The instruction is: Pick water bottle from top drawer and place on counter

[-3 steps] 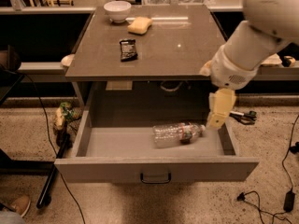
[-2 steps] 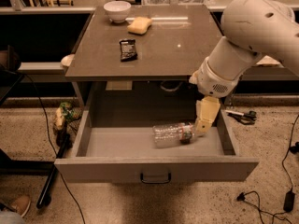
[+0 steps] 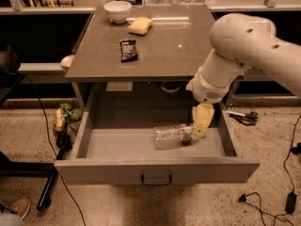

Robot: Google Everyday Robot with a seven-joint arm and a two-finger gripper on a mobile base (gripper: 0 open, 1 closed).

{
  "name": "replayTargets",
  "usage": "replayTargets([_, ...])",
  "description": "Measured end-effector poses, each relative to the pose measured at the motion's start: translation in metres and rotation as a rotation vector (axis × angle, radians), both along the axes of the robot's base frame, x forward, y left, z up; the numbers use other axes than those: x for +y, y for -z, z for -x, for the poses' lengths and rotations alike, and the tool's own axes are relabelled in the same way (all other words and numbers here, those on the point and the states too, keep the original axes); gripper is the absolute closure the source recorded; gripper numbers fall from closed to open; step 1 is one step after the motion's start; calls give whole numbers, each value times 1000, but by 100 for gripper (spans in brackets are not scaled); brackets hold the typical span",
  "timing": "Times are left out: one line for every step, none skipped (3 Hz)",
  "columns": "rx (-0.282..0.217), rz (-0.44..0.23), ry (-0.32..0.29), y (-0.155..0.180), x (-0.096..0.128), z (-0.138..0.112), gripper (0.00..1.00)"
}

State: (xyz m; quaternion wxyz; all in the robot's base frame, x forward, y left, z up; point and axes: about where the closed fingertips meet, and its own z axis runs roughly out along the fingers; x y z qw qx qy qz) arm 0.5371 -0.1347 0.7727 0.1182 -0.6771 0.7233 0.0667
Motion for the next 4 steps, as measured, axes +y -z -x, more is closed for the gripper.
replayTargets([14, 18, 12, 35, -2, -18, 0])
replayTargets([5, 28, 31, 64, -3, -31, 0])
replayTargets([-13, 35, 37, 95, -2, -41, 0])
replayTargets([-32, 23, 41, 122, -2, -45, 0])
